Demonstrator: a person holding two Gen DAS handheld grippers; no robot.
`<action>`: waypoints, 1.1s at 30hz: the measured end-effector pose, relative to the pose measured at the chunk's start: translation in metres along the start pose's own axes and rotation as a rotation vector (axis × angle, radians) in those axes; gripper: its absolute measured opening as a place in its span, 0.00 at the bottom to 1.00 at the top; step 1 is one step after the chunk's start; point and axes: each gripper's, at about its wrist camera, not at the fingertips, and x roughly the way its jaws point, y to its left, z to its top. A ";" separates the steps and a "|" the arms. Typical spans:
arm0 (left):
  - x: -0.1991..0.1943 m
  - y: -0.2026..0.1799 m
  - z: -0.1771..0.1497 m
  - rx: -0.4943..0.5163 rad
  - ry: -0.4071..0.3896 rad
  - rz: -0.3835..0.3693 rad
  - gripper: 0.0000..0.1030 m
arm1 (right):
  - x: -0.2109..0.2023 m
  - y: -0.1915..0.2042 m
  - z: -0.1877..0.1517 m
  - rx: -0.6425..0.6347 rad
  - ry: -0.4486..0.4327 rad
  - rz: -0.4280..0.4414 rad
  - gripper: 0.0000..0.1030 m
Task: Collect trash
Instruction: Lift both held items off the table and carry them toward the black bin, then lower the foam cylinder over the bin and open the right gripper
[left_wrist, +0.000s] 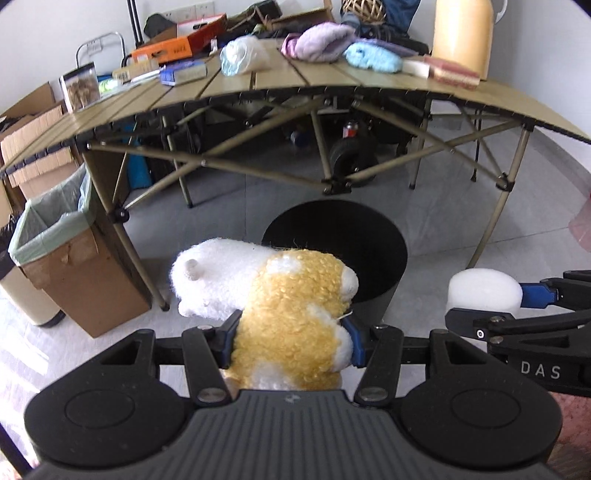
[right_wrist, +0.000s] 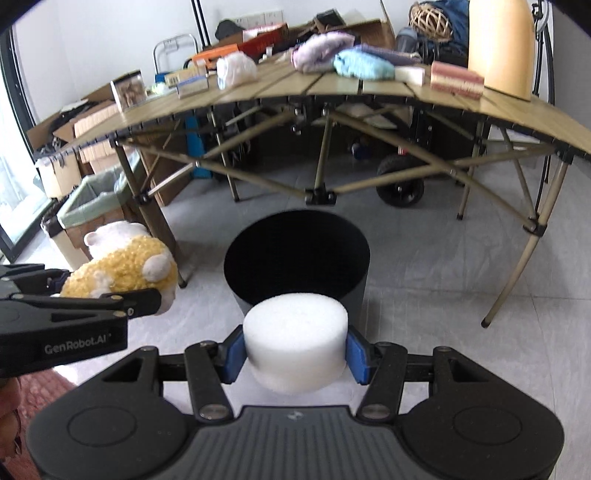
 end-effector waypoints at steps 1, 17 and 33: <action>0.002 0.001 -0.001 -0.002 0.006 0.002 0.53 | 0.002 0.000 -0.001 0.003 0.008 0.000 0.52; 0.031 0.022 -0.001 -0.078 0.096 0.044 0.53 | 0.029 0.004 0.009 -0.003 0.048 -0.012 0.52; 0.054 0.040 0.017 -0.134 0.114 0.074 0.53 | 0.076 0.015 0.060 -0.048 0.040 -0.002 0.52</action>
